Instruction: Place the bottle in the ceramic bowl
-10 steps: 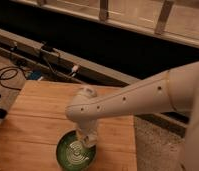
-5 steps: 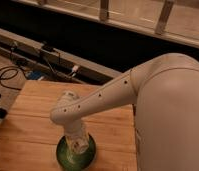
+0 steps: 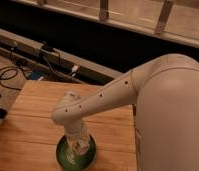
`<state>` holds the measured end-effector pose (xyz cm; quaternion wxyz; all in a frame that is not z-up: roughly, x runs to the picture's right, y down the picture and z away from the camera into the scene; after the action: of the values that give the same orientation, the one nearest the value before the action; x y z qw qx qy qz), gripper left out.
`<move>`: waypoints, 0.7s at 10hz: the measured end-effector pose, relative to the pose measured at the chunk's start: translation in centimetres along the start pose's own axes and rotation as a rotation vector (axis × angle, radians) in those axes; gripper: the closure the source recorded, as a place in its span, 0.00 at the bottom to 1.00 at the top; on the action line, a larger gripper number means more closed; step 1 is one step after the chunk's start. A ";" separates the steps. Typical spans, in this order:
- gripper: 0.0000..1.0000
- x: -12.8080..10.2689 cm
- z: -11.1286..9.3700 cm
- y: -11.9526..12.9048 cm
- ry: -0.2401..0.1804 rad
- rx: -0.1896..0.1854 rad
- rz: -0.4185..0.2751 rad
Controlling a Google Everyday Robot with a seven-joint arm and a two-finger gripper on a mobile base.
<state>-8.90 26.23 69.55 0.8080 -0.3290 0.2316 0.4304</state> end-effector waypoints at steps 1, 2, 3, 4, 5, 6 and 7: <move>0.63 0.0 0.0 0.0 0.000 0.000 0.000; 0.53 0.0 0.0 0.0 0.000 0.000 0.000; 0.41 0.0 0.0 0.0 0.000 0.000 -0.001; 0.31 0.0 0.0 0.1 0.000 0.000 -0.002; 0.24 0.0 0.0 0.1 0.000 0.000 -0.002; 0.20 0.0 0.0 0.0 0.000 0.000 -0.001; 0.20 0.0 0.0 0.0 0.000 0.000 -0.001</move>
<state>-8.93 26.24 69.54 0.8082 -0.3290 0.2316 0.4300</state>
